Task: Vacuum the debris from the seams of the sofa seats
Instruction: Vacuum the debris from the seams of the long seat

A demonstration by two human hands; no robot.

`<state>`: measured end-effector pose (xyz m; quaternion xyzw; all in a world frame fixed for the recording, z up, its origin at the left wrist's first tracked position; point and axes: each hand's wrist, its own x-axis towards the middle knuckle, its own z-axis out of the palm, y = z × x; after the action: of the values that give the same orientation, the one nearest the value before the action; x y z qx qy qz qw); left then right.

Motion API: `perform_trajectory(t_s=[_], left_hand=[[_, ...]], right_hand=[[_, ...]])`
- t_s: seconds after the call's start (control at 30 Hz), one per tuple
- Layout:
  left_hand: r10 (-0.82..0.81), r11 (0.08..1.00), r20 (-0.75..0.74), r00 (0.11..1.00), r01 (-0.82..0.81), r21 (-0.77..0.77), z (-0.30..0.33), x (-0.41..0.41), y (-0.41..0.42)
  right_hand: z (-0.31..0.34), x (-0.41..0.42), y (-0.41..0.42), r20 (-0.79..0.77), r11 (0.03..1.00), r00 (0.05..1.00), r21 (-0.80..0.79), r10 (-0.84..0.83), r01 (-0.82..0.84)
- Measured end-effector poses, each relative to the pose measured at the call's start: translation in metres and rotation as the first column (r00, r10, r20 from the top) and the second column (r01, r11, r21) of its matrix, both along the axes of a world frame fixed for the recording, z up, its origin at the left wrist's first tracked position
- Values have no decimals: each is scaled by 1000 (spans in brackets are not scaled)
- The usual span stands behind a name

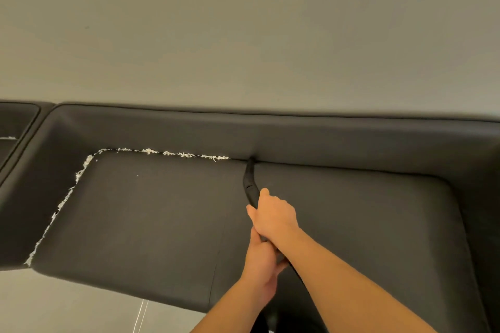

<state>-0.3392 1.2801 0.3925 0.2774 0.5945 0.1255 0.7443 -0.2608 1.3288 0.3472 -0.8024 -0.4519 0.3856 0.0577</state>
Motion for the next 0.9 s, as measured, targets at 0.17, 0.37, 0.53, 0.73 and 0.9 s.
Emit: perform_trajectory(t_s=[0.17, 0.37, 0.53, 0.73, 0.9], left_hand=[[188, 982, 57, 981, -188, -12, -7, -22, -23], [202, 979, 100, 974, -200, -25, -2, -47, -36], [-31, 999, 122, 992, 25, 48, 7, -84, -25], [-252, 968, 158, 955, 250, 33, 0, -184, 14], [-375, 918, 150, 915, 389, -78, 3, -298, 36]], right_hand=[[9, -28, -16, 37, 996, 996, 32, 82, -83], [19, -53, -31, 35, 996, 996, 31, 88, -89], [30, -66, -33, -57, 967, 966, 13, -252, 253], [39, -148, -22, -164, 754, 753, 70, -637, 654], [56, -263, -20, -424, 573, 532, 37, -733, 819]])
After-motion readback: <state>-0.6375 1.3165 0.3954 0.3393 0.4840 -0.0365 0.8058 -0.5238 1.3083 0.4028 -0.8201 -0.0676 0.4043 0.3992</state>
